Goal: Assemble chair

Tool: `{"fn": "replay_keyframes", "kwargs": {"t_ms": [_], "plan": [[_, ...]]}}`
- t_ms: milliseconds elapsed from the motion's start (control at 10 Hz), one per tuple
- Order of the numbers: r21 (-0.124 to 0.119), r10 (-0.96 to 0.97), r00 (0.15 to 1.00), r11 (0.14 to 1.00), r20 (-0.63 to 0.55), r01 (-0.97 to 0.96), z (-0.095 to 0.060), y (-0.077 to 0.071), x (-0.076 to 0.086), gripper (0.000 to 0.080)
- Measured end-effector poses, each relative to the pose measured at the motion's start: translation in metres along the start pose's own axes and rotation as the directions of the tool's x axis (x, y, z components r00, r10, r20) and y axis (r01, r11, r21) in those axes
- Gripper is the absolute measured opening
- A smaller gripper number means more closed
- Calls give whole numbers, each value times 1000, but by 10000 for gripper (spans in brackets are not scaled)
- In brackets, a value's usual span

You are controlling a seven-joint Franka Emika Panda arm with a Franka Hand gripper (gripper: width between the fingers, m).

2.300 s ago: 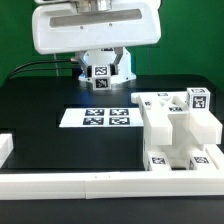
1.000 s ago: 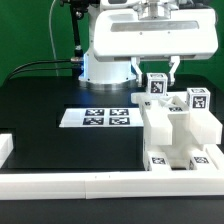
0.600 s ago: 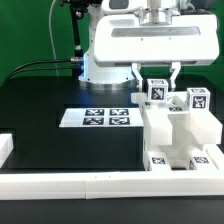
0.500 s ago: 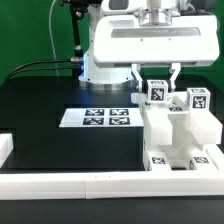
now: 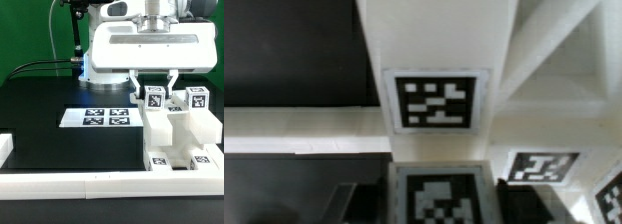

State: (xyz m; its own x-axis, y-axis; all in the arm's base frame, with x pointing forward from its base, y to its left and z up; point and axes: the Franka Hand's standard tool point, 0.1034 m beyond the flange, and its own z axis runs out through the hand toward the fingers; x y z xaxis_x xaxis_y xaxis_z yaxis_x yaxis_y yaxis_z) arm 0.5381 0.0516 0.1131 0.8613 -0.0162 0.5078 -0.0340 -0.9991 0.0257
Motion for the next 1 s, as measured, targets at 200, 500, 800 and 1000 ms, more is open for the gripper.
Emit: {"fn": "replay_keyframes", "kwargs": {"t_ms": [200,500,800,1000], "plan": [[1,-1,1000,1000,2,1,0,-1,0,284],[4,0,1000,1000,20,0,1,0,0,519],[55,47,980,997,193,-59,-7,-6,14,641],[77,56,929,993,365,-90,-9,-4,26,648]]}}
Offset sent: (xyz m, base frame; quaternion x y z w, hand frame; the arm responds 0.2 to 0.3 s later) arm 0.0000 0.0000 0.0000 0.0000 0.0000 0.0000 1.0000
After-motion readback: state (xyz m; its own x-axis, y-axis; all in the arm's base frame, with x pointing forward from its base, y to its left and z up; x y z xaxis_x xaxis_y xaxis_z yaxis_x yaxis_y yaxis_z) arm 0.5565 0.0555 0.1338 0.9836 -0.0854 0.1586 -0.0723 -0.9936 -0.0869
